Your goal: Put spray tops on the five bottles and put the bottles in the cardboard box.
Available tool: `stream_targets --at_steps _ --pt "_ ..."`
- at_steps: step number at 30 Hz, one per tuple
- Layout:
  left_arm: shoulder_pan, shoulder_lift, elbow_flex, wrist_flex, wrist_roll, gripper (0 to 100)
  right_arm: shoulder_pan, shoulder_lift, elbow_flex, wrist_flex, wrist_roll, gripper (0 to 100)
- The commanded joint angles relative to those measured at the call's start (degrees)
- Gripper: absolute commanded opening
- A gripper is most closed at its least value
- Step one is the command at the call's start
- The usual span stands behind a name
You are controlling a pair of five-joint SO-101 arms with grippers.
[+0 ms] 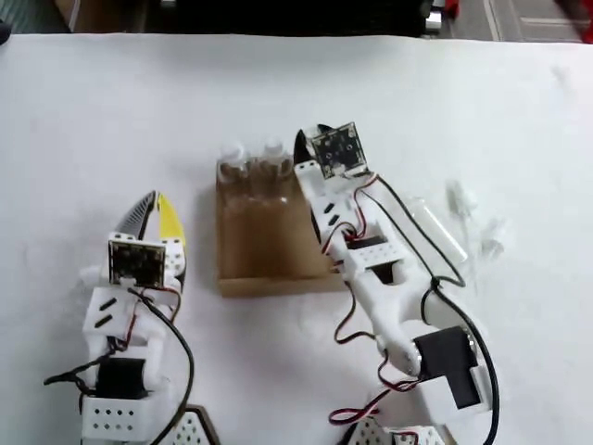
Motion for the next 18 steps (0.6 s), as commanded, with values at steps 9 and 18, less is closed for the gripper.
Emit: stream_targets --at_steps 9,18 --pt "0.66 -0.22 0.0 0.18 -0.35 2 0.75 -4.97 -1.23 4.79 -0.26 15.2" --pt "0.66 -0.22 0.0 0.18 -0.35 2 0.66 -11.03 2.81 5.32 -0.35 15.4"
